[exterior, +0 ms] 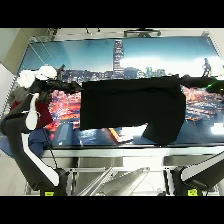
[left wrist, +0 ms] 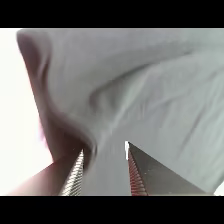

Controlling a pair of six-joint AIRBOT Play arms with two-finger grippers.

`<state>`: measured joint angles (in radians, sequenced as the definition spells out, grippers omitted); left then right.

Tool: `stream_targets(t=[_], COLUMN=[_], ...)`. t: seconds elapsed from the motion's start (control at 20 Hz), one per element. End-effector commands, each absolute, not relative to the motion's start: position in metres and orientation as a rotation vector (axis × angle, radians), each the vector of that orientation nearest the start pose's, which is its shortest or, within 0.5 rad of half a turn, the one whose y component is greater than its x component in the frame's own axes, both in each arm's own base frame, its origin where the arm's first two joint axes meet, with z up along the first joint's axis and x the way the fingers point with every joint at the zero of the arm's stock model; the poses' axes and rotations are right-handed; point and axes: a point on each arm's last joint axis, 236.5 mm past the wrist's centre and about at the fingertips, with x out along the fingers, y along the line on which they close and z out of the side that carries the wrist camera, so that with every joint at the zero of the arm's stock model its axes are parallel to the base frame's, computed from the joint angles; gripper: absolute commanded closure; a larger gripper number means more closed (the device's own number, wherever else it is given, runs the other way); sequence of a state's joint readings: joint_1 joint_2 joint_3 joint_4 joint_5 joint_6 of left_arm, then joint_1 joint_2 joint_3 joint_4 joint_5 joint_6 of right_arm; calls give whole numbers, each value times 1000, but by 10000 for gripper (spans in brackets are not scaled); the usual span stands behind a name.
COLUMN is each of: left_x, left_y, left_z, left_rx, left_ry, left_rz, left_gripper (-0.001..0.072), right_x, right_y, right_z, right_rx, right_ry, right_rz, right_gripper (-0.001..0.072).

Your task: Fold the shirts.

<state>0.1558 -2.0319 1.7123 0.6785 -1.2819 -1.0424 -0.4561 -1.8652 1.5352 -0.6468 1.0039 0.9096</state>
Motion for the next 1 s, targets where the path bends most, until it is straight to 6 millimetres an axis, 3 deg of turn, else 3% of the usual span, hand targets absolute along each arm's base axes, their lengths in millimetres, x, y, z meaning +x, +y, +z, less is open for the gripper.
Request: stream_targets(t=[0.0, 0.1, 0.2, 0.35, 0.45, 0.65, 0.7, 0.75, 0.85, 0.95], left_x=[490, 459, 422, 363, 336, 307, 301, 297, 293, 303], left_y=[-49, -34, -33, -45, -54, -84, -93, -102, -120, -140], left_z=[-34, -30, -40, -75, -98, -128, -131, -134, -132, -124], left_rx=[-552, -507, -490, -523, -541, -489, -470, -444, -394, -387], left_ry=[1317, 1419, 1499, 1617, 1659, 1720, 1732, 1742, 1750, 1717], left_rz=[-573, -520, -487, -449, -432, -455, -467, -484, -527, -570], left_gripper=[421, 420, 420, 420, 421, 420, 420, 420, 421, 422], right_x=[502, 467, 424, 367, 338, 291, 281, 271, 256, 243], right_y=[-121, -139, -151, -158, -158, -145, -136, -129, -115, -100], right_z=[10, 21, 15, -3, -14, -32, -38, -45, -59, -75], right_rx=[560, 558, 584, 678, 721, 803, 823, 832, 860, 892], right_ry=[954, 1027, 1111, 1168, 1177, 1219, 1238, 1262, 1304, 1344], right_rz=[177, 94, 12, -91, -130, -163, -162, -163, -158, -144], right_gripper=[346, 347, 348, 346, 346, 337, 295, 197, 194, 194])
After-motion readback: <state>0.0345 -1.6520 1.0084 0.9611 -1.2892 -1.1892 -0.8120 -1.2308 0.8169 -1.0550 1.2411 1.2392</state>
